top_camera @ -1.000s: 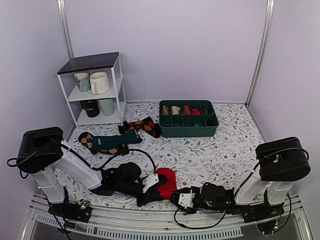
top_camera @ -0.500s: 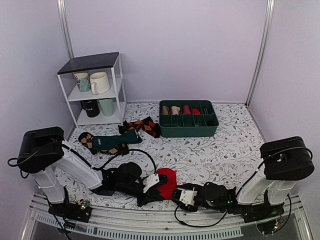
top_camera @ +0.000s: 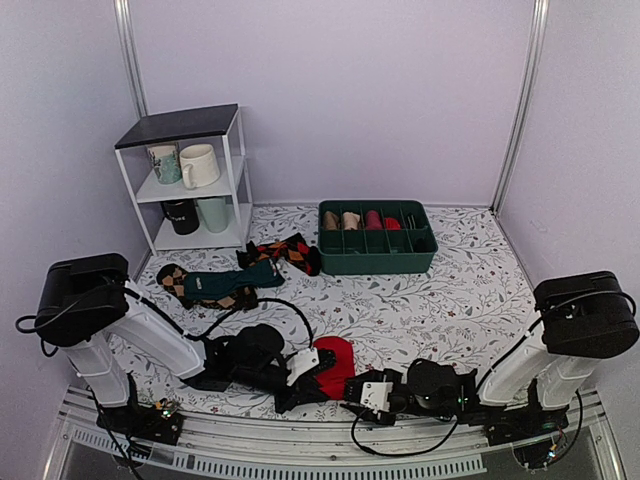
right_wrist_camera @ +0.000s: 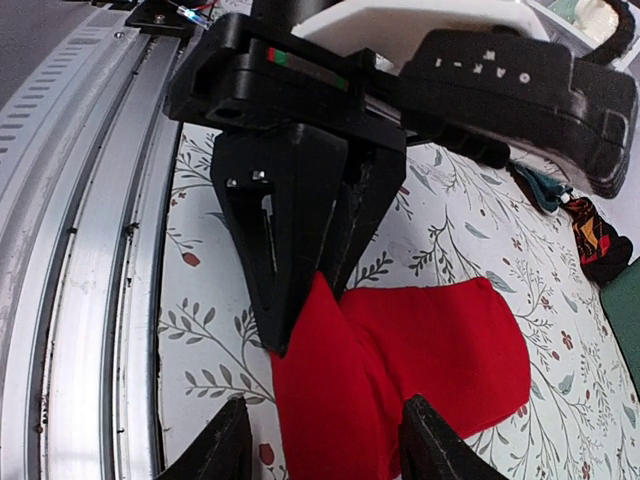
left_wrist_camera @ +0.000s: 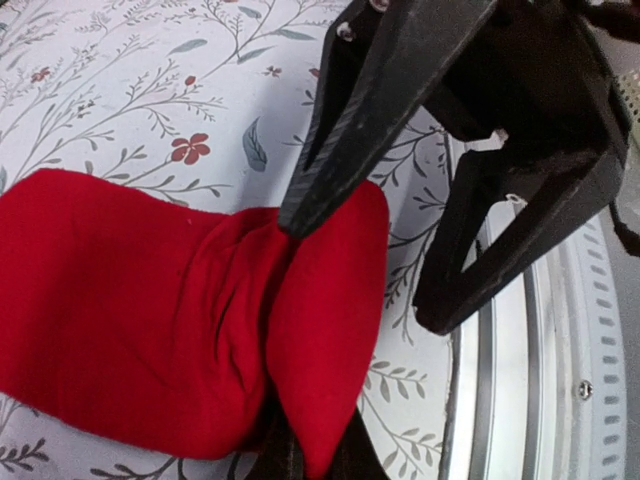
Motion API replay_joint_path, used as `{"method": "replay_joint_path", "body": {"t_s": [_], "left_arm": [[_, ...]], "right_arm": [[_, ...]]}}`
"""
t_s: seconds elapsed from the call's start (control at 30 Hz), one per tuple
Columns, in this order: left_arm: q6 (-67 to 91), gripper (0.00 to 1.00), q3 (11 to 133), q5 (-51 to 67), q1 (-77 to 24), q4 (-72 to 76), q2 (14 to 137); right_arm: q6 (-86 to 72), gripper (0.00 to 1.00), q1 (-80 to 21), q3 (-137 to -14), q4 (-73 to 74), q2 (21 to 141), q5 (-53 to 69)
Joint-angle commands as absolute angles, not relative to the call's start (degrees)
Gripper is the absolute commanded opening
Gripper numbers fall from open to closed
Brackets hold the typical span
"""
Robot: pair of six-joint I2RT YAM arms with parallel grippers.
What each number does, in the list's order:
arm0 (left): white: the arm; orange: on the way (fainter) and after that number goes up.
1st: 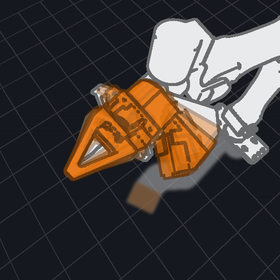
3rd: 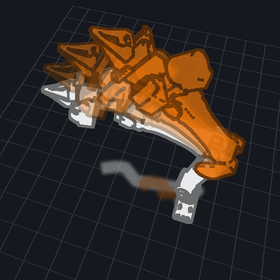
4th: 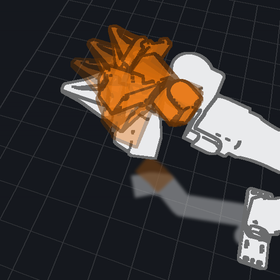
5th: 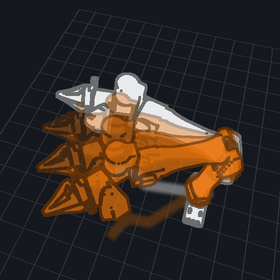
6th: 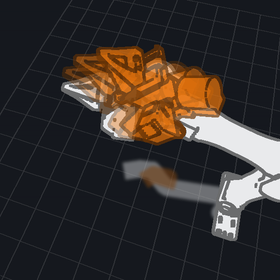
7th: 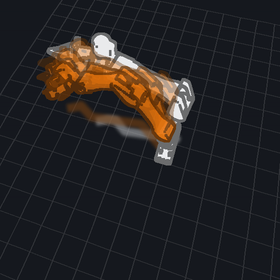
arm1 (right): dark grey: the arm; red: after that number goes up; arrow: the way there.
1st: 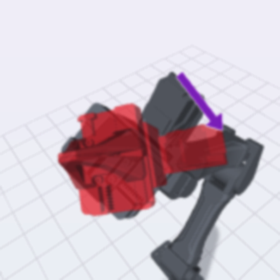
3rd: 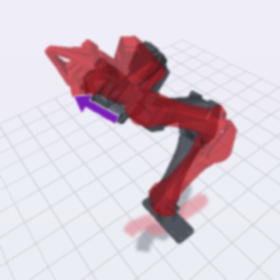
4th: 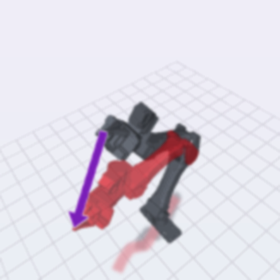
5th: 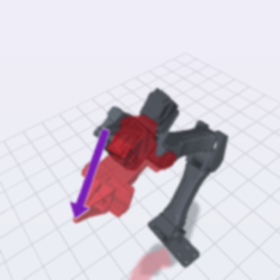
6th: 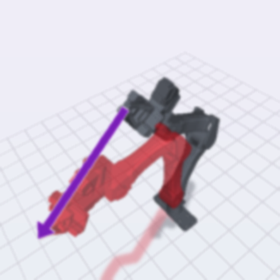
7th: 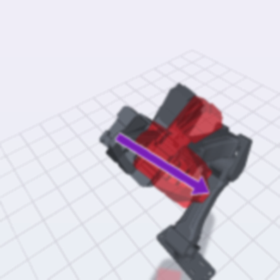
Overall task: Roll the socks
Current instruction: Roll the sock at the center of the board.
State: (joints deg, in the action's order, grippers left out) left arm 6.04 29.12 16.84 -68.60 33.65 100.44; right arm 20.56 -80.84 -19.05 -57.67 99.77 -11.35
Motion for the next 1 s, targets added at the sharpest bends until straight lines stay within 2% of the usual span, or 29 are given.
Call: {"method": "replay_joint_path", "body": {"t_s": [0.0,0.43,0.47,0.53,0.63,0.7,0.83,0.87,0.9,0.93,0.97], "left_arm": [[6.0,0.00,27.7,17.1,-68.5,23.6,103.7],[5.6,0.00,28.2,17.4,-68.5,23.2,104.0],[5.6,0.00,28.2,17.3,-68.4,23.3,104.0],[5.6,0.00,28.1,17.4,-68.4,23.3,104.1],[5.5,0.00,28.2,17.3,-68.5,23.3,104.2],[5.4,0.00,28.3,16.6,-68.5,23.1,104.1],[4.4,0.01,27.5,9.4,-69.4,24.1,100.6],[3.5,0.12,27.0,6.0,-70.3,24.7,99.0],[2.5,0.31,26.5,2.6,-71.3,25.5,96.8],[1.2,0.39,25.9,-0.6,-72.1,26.5,94.4],[-0.2,0.40,25.2,-3.0,-72.7,27.7,92.2]], "right_arm": [[20.0,0.51,-79.1,-19.9,-57.0,101.3,-9.3],[18.0,0.42,-78.2,-21.1,-54.9,103.8,-6.3],[18.0,0.38,-78.2,-21.3,-54.6,103.8,-6.3],[17.7,0.21,-78.0,-21.7,-53.6,103.9,-6.3],[16.4,0.10,-77.4,-22.7,-50.8,103.9,-6.0],[14.0,0.05,-76.4,-23.6,-47.7,104.0,-4.9],[9.0,0.04,-75.3,-23.0,-45.4,104.5,-1.8],[7.6,0.04,-74.8,-22.7,-45.1,104.5,-0.4],[6.5,0.04,-74.3,-22.5,-44.7,104.4,1.3],[4.6,0.04,-73.7,-22.5,-44.0,104.4,2.7],[3.5,0.04,-73.1,-22.6,-43.2,104.4,4.5]]}}
